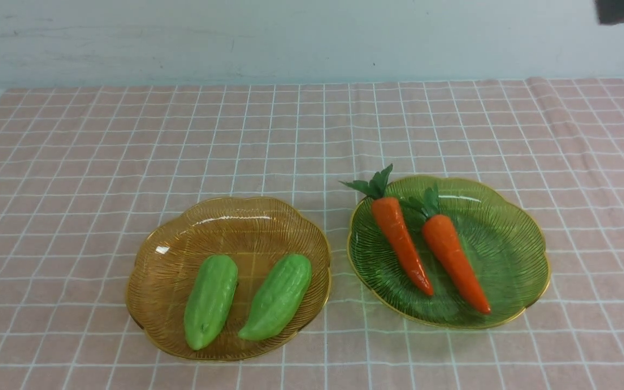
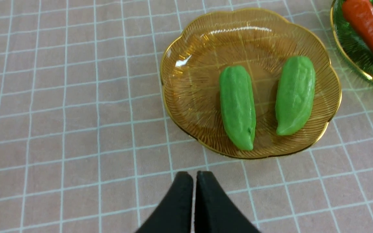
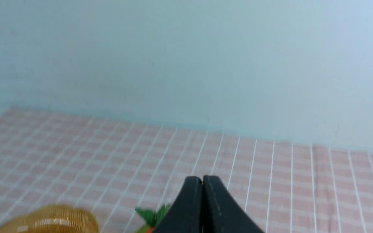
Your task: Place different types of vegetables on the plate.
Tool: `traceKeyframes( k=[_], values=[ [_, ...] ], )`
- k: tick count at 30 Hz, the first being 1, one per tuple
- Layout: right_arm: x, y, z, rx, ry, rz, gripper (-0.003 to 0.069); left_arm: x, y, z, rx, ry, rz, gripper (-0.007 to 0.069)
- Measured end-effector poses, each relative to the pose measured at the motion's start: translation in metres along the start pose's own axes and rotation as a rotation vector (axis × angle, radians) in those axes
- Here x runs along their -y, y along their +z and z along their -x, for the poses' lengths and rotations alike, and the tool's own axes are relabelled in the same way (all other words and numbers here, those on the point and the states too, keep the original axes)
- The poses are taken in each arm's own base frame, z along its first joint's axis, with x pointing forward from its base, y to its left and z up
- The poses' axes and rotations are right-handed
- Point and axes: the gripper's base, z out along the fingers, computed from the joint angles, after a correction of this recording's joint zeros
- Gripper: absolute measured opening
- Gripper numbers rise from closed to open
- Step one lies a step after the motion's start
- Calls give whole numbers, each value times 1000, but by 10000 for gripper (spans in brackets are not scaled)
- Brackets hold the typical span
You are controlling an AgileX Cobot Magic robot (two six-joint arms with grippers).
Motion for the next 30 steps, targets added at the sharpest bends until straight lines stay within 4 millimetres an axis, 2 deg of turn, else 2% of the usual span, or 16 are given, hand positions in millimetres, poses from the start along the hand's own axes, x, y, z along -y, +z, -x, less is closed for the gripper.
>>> traceKeyframes(
  k=[2, 3, 4, 6, 7, 9, 14, 22, 30],
  values=[
    [2, -24, -24, 134, -3, -2, -15, 1, 1, 1, 19, 1, -7, -4],
    [2, -41, -40, 219, -1, -1, -15, 1, 1, 3, 33, 1, -12, -4],
    [4, -49, -64, 273, 4, -1, -15, 2, 1, 4, 51, 1, -18, -4],
    [6, -61, -95, 346, 17, 3, -15, 2, 1, 6, 71, 1, -25, -4],
    [6, -65, -105, 374, 24, 6, -15, 3, 1, 7, 80, 1, -28, -4],
    [8, -58, -127, 399, 39, 9, -15, 3, 1, 8, 101, 4, -38, -4],
    [9, -51, -137, 409, 38, 8, -15, 1, -5, -8, 152, -11, -75, -4],
    [9, -51, -137, 418, 32, 7, -15, -12, -15, -52, 250, -23, -96, -4],
    [9, -51, -137, 418, 30, 7, -15, -15, -21, -61, 250, -30, -92, -4]
  ],
)
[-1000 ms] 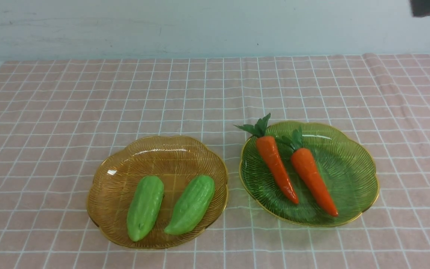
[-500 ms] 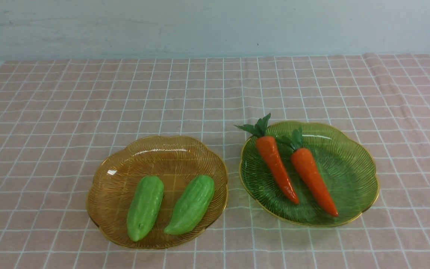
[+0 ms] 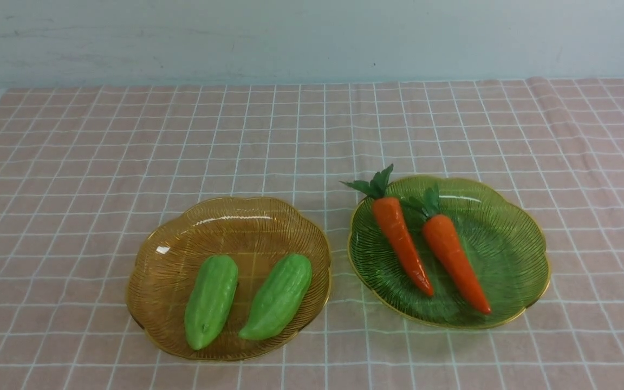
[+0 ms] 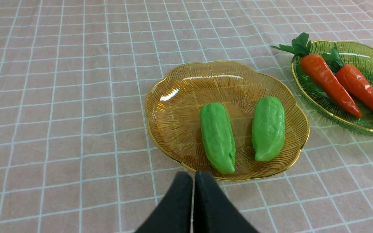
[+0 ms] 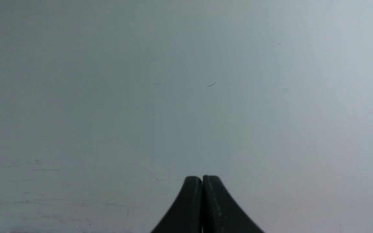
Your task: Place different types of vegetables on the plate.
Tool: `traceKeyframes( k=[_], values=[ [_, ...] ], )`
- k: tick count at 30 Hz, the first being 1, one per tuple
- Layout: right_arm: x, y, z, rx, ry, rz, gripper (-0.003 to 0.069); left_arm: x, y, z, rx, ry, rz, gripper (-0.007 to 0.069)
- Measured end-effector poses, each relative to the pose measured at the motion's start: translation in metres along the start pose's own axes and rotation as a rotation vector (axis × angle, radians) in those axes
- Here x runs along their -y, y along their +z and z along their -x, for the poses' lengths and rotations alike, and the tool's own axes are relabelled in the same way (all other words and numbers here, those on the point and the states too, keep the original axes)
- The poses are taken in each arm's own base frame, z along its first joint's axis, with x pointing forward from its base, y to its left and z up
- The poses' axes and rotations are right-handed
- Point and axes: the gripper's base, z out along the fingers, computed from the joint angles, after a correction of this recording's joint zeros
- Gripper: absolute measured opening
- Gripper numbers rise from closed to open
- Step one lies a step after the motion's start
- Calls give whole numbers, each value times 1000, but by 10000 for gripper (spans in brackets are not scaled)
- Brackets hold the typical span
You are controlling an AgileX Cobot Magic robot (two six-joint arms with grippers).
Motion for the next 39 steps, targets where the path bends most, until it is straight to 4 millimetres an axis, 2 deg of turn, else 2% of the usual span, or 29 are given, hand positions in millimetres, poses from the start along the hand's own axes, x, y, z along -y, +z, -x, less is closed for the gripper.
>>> traceKeyframes(
  k=[10, 13, 17, 20, 24, 28, 39],
  values=[
    [0, 0, 0, 0, -1, 0, -15, 0, 0, -1, -9, 1, 4, -4],
    [0, 0, 0, 0, -1, 0, -15, 0, 5, -4, 31, 19, -4, -4],
    [0, 0, 0, 0, -1, 0, -15, 1, 24, -23, 163, 87, 1, -4],
    [0, 0, 0, 0, -1, 0, -15, -4, 44, -51, 253, 123, 69, -4],
    [0, 0, 0, 0, -1, 0, -15, -15, 70, -93, 238, 129, 181, -4],
    [0, 0, 0, 0, -1, 0, -15, -22, 88, -126, 143, 120, 214, -4],
    [0, 0, 0, 0, -1, 0, -15, -23, 88, -126, 143, 120, 214, -4]
  ],
)
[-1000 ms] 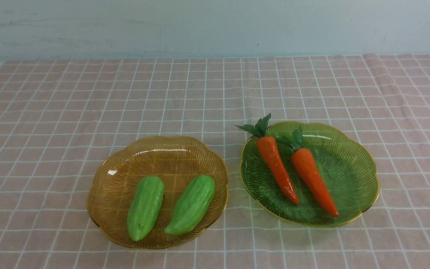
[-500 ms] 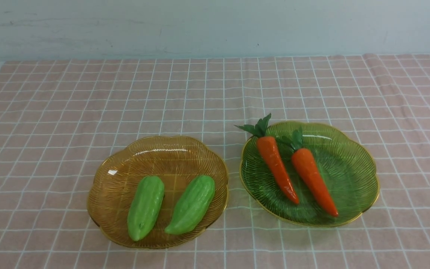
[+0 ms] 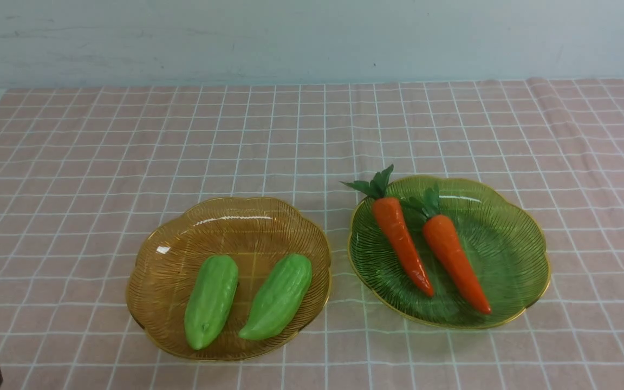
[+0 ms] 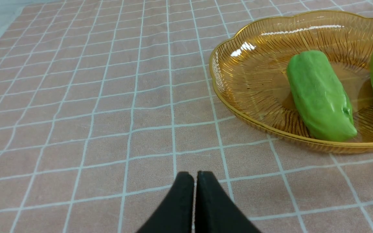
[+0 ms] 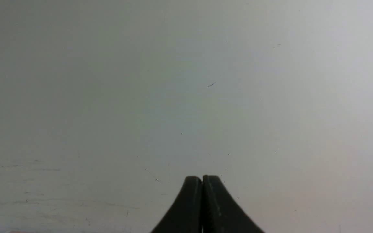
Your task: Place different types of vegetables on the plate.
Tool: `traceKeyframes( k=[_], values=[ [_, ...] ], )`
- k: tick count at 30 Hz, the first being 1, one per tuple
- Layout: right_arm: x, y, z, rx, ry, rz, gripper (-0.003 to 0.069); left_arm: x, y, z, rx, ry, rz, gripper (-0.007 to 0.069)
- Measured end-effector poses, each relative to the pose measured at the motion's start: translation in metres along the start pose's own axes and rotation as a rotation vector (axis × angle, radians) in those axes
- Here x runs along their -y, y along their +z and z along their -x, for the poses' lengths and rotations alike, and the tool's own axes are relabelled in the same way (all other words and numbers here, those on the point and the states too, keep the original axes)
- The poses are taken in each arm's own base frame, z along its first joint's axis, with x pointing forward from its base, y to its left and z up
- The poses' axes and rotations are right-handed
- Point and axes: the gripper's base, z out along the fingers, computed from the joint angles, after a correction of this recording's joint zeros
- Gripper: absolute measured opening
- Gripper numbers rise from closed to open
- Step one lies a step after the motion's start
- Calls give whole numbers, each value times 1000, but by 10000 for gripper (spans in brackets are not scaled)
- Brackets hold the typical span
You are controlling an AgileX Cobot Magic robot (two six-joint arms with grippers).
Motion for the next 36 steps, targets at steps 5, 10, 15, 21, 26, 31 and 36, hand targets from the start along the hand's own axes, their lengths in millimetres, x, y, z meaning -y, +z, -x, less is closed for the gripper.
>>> traceKeyframes(
  k=[5, 10, 15, 21, 26, 31, 36],
  values=[
    [0, 0, 0, 0, 0, 0, -15, 0, 0, 0, 0, 0, 0, -4],
    [0, 0, 0, 0, 0, 0, -15, 0, 0, 0, 0, 0, 0, -4],
    [0, 0, 0, 0, 0, 0, -15, 0, 0, 0, 0, -1, 0, -4],
    [0, 0, 0, 0, -4, 0, -15, 0, 0, 0, 0, -1, 0, -4],
    [1, 0, -5, -21, -60, -8, -15, 0, 0, 0, 0, -1, 0, -4],
    [6, 2, -28, -96, -129, -81, -15, 0, 0, 0, 0, -1, 0, -4],
    [17, -3, -85, -268, -155, -186, -15, 0, 0, 0, 0, -1, 0, -4]
  ],
)
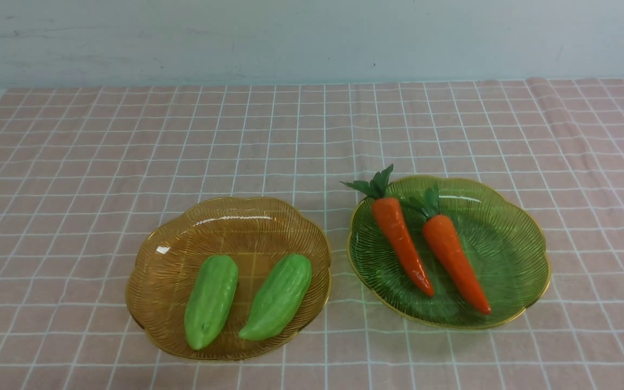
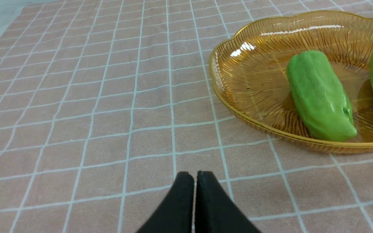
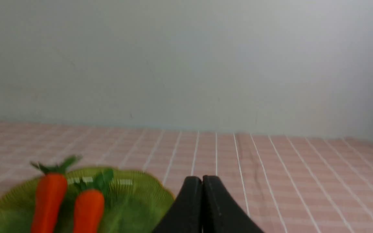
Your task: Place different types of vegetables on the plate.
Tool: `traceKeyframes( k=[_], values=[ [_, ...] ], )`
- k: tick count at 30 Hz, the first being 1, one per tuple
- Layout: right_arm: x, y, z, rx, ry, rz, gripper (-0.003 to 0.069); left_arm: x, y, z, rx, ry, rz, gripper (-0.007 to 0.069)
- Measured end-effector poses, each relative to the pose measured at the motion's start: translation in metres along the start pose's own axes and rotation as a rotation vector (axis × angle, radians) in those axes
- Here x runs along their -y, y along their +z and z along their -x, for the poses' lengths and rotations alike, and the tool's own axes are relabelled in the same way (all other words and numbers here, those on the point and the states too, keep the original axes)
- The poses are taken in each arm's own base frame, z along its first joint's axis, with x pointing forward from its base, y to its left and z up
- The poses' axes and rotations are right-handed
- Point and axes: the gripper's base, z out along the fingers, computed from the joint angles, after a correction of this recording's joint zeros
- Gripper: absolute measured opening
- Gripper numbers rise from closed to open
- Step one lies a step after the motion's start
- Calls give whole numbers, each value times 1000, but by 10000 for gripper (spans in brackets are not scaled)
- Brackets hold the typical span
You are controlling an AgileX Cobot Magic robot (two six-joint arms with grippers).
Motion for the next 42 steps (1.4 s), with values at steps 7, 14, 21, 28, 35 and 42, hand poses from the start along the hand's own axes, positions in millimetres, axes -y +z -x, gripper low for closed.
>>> traceKeyframes(
  k=[7, 14, 21, 28, 35, 42],
  values=[
    [3, 0, -44, -238, 2, -62, -15, 0, 0, 0, 0, -2, -1, -4],
    [3, -1, -48, -283, 3, -67, -15, 0, 0, 0, 0, -2, -1, -4],
    [3, -1, -48, -283, 3, -67, -15, 0, 0, 0, 0, -2, -1, -4],
    [3, -1, -48, -283, 3, -67, -15, 0, 0, 0, 0, -2, -1, -4],
    [3, -1, -48, -284, 3, -67, -15, 0, 0, 0, 0, -2, -1, -4],
    [3, -1, -48, -287, 3, -67, -15, 0, 0, 0, 0, -2, -1, -4]
  ],
)
